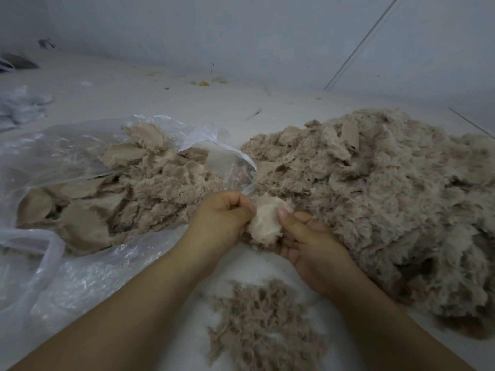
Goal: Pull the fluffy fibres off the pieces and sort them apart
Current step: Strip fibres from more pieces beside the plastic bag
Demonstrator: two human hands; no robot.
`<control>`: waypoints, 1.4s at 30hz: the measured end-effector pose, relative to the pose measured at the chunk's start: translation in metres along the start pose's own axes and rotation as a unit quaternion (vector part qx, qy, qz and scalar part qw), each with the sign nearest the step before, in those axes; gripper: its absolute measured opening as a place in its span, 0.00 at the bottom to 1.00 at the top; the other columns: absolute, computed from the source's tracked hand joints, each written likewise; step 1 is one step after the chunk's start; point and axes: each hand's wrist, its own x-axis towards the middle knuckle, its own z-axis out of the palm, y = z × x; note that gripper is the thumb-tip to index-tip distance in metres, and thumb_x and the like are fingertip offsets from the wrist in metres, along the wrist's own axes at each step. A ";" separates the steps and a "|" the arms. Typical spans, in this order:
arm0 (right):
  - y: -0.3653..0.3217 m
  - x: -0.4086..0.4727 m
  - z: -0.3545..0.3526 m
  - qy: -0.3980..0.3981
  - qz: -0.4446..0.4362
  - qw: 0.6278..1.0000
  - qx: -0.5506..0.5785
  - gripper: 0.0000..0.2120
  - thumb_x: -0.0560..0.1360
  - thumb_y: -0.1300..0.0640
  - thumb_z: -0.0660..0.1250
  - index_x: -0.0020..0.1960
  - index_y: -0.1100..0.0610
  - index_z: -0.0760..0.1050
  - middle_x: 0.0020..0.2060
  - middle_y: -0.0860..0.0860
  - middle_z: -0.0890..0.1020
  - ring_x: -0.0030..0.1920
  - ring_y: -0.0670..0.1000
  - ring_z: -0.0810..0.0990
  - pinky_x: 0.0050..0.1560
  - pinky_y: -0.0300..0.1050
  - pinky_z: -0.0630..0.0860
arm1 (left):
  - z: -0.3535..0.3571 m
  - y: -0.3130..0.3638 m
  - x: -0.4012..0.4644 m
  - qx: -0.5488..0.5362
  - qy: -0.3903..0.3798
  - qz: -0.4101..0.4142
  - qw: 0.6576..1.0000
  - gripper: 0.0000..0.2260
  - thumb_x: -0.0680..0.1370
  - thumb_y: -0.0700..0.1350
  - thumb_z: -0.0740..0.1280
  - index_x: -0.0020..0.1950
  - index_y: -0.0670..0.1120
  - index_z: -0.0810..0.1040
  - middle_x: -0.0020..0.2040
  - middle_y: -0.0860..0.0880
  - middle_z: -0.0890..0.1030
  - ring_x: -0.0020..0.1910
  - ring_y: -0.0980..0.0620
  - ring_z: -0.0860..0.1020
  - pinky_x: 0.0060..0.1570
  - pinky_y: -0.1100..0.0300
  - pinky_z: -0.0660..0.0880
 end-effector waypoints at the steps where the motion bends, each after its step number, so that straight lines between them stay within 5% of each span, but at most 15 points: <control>1: 0.000 0.000 0.000 -0.003 0.000 1.000 -0.001 0.13 0.70 0.54 0.67 0.47 0.64 0.76 0.41 0.57 0.86 0.41 0.51 0.86 0.38 0.41 0.81 | 0.000 0.001 0.000 -0.005 0.005 0.004 1.000 0.13 0.80 0.38 0.64 0.36 0.40 0.75 0.22 0.49 0.69 0.19 0.56 0.63 0.19 0.67 0.61; 6: 0.002 -0.001 -0.003 -0.018 0.002 1.000 0.005 0.10 0.71 0.53 0.68 0.41 0.60 0.82 0.42 0.59 0.85 0.43 0.53 0.85 0.44 0.44 0.82 | 0.005 0.000 -0.004 0.039 -0.037 0.026 0.998 0.25 0.71 0.55 0.72 0.37 0.32 0.71 0.28 0.44 0.67 0.20 0.55 0.63 0.20 0.65 0.61; 10: 0.002 -0.001 -0.004 -0.004 0.008 1.000 0.012 0.08 0.70 0.52 0.70 0.36 0.56 0.80 0.40 0.58 0.85 0.41 0.52 0.84 0.45 0.45 0.82 | 0.005 -0.004 -0.004 0.066 -0.072 0.018 0.995 0.19 0.73 0.42 0.75 0.37 0.28 0.71 0.27 0.45 0.67 0.21 0.57 0.63 0.23 0.66 0.62; 12: 0.001 -0.001 -0.004 -0.004 0.009 1.000 0.024 0.07 0.69 0.53 0.71 0.40 0.57 0.79 0.41 0.57 0.85 0.40 0.50 0.84 0.40 0.42 0.81 | 0.002 -0.004 -0.002 0.058 -0.074 0.023 0.995 0.13 0.74 0.39 0.73 0.31 0.39 0.75 0.24 0.50 0.68 0.21 0.58 0.65 0.23 0.68 0.64; 14: -0.001 -0.002 -0.003 -0.011 0.011 1.000 0.026 0.12 0.69 0.56 0.72 0.48 0.61 0.77 0.43 0.57 0.85 0.40 0.49 0.84 0.37 0.39 0.79 | -0.001 -0.003 -0.001 0.059 -0.079 0.025 0.995 0.19 0.75 0.38 0.73 0.26 0.51 0.74 0.22 0.55 0.69 0.20 0.57 0.67 0.22 0.67 0.64; 16: -0.002 -0.003 -0.002 -0.019 0.009 1.000 0.006 0.14 0.68 0.57 0.72 0.52 0.62 0.77 0.44 0.56 0.85 0.41 0.49 0.84 0.37 0.38 0.79 | -0.001 -0.001 -0.003 0.074 -0.082 0.027 0.994 0.17 0.77 0.38 0.70 0.29 0.50 0.73 0.24 0.49 0.70 0.19 0.52 0.69 0.20 0.65 0.64; 18: -0.003 -0.004 -0.001 -0.017 0.006 1.000 -0.012 0.09 0.67 0.58 0.72 0.46 0.59 0.80 0.41 0.56 0.85 0.39 0.50 0.84 0.36 0.38 0.79 | 0.000 0.000 -0.004 0.075 -0.093 0.019 0.993 0.12 0.79 0.38 0.67 0.37 0.43 0.71 0.26 0.41 0.73 0.18 0.48 0.71 0.19 0.64 0.63; 21: -0.004 -0.005 0.000 -0.030 -0.002 0.999 -0.034 0.04 0.68 0.58 0.70 0.35 0.55 0.80 0.35 0.56 0.83 0.35 0.49 0.82 0.36 0.37 0.78 | 0.001 -0.001 -0.003 0.039 -0.095 0.010 0.995 0.11 0.81 0.37 0.64 0.39 0.43 0.70 0.27 0.45 0.76 0.17 0.49 0.69 0.19 0.66 0.61; 22: -0.003 -0.004 -0.001 -0.033 0.000 0.999 -0.033 0.02 0.68 0.58 0.70 0.38 0.57 0.80 0.36 0.57 0.83 0.36 0.50 0.83 0.36 0.37 0.78 | 0.000 0.000 -0.002 0.028 -0.096 0.006 0.995 0.10 0.80 0.37 0.65 0.39 0.43 0.71 0.27 0.44 0.76 0.17 0.50 0.67 0.20 0.67 0.61; 26: -0.003 -0.003 -0.002 -0.011 0.001 0.999 -0.033 0.23 0.66 0.58 0.71 0.59 0.65 0.73 0.43 0.59 0.83 0.42 0.53 0.82 0.40 0.42 0.80 | -0.005 0.002 -0.002 0.019 -0.137 -0.016 0.990 0.09 0.77 0.36 0.70 0.39 0.35 0.75 0.26 0.44 0.74 0.17 0.52 0.65 0.20 0.66 0.61; 32: -0.003 -0.002 -0.003 -0.020 0.002 0.999 -0.044 0.21 0.68 0.57 0.70 0.56 0.68 0.76 0.45 0.61 0.84 0.46 0.56 0.83 0.47 0.48 0.82 | -0.008 0.003 -0.002 0.015 -0.163 -0.056 0.985 0.14 0.74 0.36 0.73 0.29 0.47 0.78 0.23 0.47 0.75 0.15 0.54 0.68 0.19 0.69 0.59; 39: -0.003 -0.003 0.002 0.025 0.017 0.999 0.018 0.25 0.74 0.58 0.66 0.65 0.73 0.68 0.50 0.63 0.79 0.45 0.54 0.80 0.41 0.42 0.79 | -0.010 0.002 0.005 -0.098 -0.078 -0.050 0.991 0.13 0.62 0.38 0.76 0.42 0.37 0.77 0.28 0.39 0.78 0.20 0.48 0.74 0.20 0.63 0.70; 42: -0.005 -0.004 0.003 0.001 0.009 1.000 -0.002 0.23 0.73 0.57 0.66 0.63 0.72 0.72 0.47 0.61 0.79 0.45 0.54 0.79 0.46 0.46 0.77 | -0.011 0.001 0.006 -0.113 -0.089 -0.048 0.988 0.15 0.61 0.36 0.76 0.45 0.35 0.78 0.30 0.37 0.78 0.22 0.47 0.76 0.21 0.61 0.72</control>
